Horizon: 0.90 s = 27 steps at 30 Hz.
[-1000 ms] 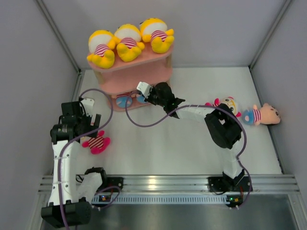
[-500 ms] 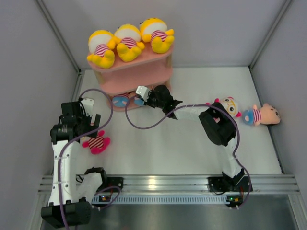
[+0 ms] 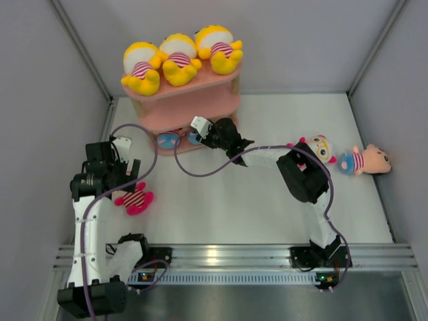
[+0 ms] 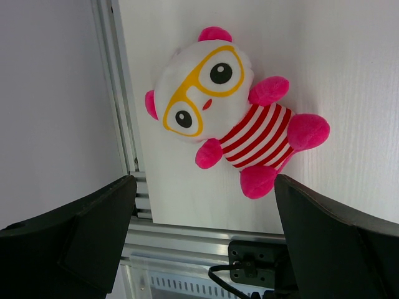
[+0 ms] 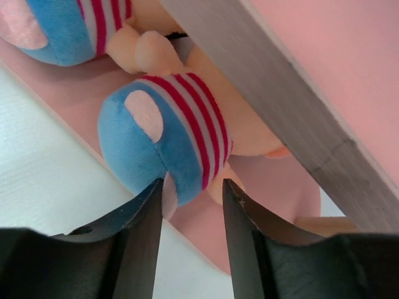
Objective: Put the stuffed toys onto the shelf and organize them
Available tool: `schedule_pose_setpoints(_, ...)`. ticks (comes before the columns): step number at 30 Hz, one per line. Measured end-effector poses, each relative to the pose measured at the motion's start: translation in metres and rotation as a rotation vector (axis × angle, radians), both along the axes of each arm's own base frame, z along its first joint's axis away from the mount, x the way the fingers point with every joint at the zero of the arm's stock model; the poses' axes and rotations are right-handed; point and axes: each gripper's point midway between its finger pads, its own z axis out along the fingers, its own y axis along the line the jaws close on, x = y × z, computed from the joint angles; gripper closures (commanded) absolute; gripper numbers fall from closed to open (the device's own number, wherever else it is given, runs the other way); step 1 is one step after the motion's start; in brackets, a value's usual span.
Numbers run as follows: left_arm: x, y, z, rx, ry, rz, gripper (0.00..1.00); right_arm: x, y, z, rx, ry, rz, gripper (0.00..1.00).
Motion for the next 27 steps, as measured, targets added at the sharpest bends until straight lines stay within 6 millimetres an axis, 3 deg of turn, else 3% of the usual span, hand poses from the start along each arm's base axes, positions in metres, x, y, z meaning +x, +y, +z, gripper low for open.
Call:
schedule_pose_setpoints(4, 0.0, 0.0, 0.0, -0.001, 0.0, 0.0, 0.01, 0.0, -0.008, 0.005, 0.014, 0.006, -0.046, 0.34)
schedule_pose_setpoints(8, 0.0, -0.001, 0.001, -0.002, -0.006, -0.002, 0.01, -0.013, -0.018, 0.021, 0.037, 0.014, -0.06, 0.29)
schedule_pose_setpoints(14, -0.002, -0.002, 0.004, -0.002, -0.023, -0.005, 0.01, -0.032, -0.025, 0.068, 0.099, 0.028, -0.052, 0.26)
schedule_pose_setpoints(17, -0.003, -0.002, 0.006, -0.001, -0.034, -0.006, 0.01, -0.049, -0.037, 0.088, 0.125, 0.055, -0.061, 0.25)
schedule_pose_setpoints(22, -0.003, -0.004, 0.004, -0.009, -0.031, -0.014, 0.01, -0.087, -0.08, 0.121, 0.194, 0.093, -0.136, 0.24)
schedule_pose_setpoints(27, -0.005, -0.009, -0.001, -0.024, -0.02, -0.034, 0.01, -0.113, -0.153, 0.128, 0.272, 0.185, -0.361, 0.25)
